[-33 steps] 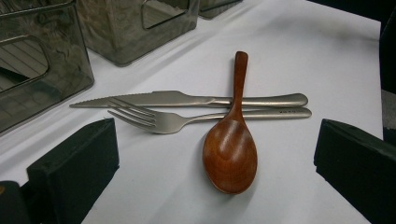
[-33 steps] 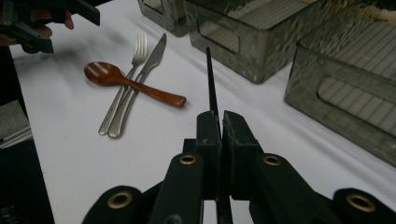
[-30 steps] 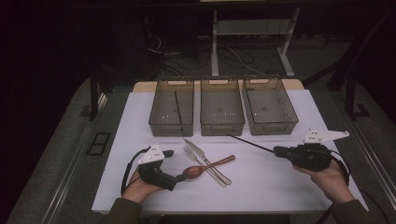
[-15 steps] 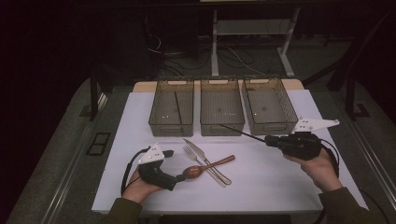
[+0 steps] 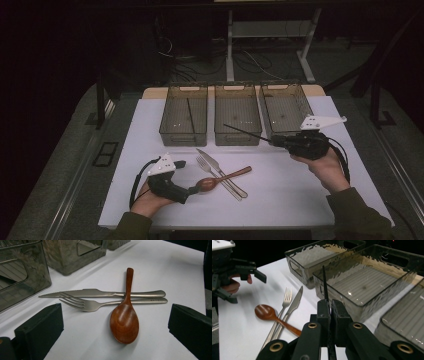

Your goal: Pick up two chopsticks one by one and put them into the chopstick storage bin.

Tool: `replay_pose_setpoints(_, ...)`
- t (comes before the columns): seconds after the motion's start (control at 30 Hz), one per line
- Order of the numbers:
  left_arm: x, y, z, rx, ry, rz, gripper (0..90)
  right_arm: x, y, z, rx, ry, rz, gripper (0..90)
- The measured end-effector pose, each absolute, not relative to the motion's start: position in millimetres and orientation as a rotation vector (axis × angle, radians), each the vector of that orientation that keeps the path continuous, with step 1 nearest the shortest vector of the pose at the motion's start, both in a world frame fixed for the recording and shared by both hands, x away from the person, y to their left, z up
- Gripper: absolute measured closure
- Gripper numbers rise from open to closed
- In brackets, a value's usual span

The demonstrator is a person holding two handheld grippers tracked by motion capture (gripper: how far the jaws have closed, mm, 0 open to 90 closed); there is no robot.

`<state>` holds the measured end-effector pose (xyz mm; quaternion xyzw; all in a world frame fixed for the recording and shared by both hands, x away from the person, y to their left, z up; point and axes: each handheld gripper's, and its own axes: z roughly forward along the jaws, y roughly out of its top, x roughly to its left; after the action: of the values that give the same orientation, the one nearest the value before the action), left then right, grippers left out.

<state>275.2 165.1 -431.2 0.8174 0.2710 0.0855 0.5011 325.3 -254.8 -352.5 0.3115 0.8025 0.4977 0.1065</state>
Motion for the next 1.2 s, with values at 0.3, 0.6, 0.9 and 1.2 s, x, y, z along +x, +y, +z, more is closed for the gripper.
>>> replay_pose_setpoints(0.3,276,166,-431,1.971,0.652,0.206,0.0,344,-231,-343,0.908,2.355,1.468,84.6)
replay_pose_setpoints(0.6,276,167,-431,1.971,0.654,0.212,0.0,367,-201,-334,0.901,2.364,1.455,84.6)
replay_pose_setpoints(0.9,277,167,-430,1.964,0.657,0.208,0.0,391,-176,-335,0.934,2.374,1.432,84.6)
replay_pose_setpoints(1.2,278,168,-431,1.958,0.664,0.206,0.0,414,-142,-337,0.959,2.391,1.403,84.6)
